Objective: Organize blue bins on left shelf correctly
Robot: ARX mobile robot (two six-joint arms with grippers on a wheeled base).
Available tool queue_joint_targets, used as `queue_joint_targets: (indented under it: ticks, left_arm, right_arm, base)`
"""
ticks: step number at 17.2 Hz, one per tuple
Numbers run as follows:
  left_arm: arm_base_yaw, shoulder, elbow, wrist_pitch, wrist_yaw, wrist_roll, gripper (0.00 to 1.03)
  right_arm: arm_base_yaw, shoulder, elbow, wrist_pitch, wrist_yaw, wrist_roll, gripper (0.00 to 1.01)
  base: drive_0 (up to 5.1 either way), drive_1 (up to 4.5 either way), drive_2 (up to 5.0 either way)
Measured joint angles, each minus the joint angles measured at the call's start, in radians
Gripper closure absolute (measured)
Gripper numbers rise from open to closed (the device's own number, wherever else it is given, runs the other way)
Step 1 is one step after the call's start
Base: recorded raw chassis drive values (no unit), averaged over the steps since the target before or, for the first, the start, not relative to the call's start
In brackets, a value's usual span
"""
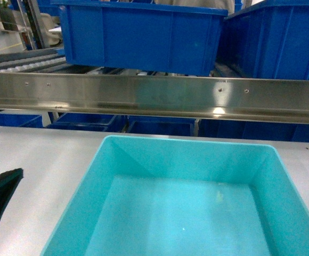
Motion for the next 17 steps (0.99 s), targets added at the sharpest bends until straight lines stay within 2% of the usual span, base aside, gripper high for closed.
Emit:
queue_joint_targets:
  ticks: [1,4,5,6,7,8,9,10,14,17]
  left_arm:
    - [0.012,0.09,0.053,-0.019,0.029,-0.006,0.05]
    - [0.01,0.22,0.15,-0.077,0.078,-0.031,0.05]
    - [0.005,0.26,0.181,-0.08,0.079,-0.035,0.05]
    - [-0.005,0.302,0.209,-0.098,0.073,-0.036,0.05]
    - [-0.01,0.346,0.235,-0.147,0.08,-0.06,0.05]
    - [-0.011,0.389,0.258,-0.193,0.114,-0.096,0.05]
    - [-0.022,0.453,0.269,-0.177,0.106,-0.134,0.05]
    - [-0.036,0.488,0.279,-0.183,0.086,-0.139,0.05]
    - [-0.105,0.588,0.301,-0.197,0.045,-0.218,0.05]
    - [-0.108,0.655,0.301,-0.158,0.034,-0.26,0.05]
  right_arm:
    - [0.005,0.06,0.037,-0.032,0.0,-0.014,0.03]
    - [-0.002,0.181,0.143,-0.127,0.004,-0.017,0.03]
    - [-0.006,0.215,0.18,-0.179,0.0,-0.017,0.03]
    - [-0.018,0.26,0.208,-0.187,0.016,-0.019,0.03]
    - [-0.033,0.311,0.25,-0.225,0.021,-0.019,0.03]
    - [-0.043,0.355,0.277,-0.238,0.029,-0.023,0.03]
    - [-0.061,0.426,0.31,-0.241,0.046,-0.029,0.03]
    - [-0.073,0.466,0.326,-0.267,0.033,-0.022,0.03]
    - [-0.066,0.553,0.318,-0.246,0.066,-0.023,0.03]
    - [-0.059,0.58,0.299,-0.225,0.07,-0.023,0.03]
  base:
    - [0.0,0.0,0.0]
    - [0.0,0.0,0.0]
    - [0.0,0.0,0.0]
    - [0.0,0.0,0.0]
    - [0.0,0.0,0.0]
    - [0.0,0.0,0.0]
    - [0.0,0.0,0.0]
    - [0.0,0.0,0.0]
    - [0.0,0.0,0.0]
    - [0.0,0.0,0.0]
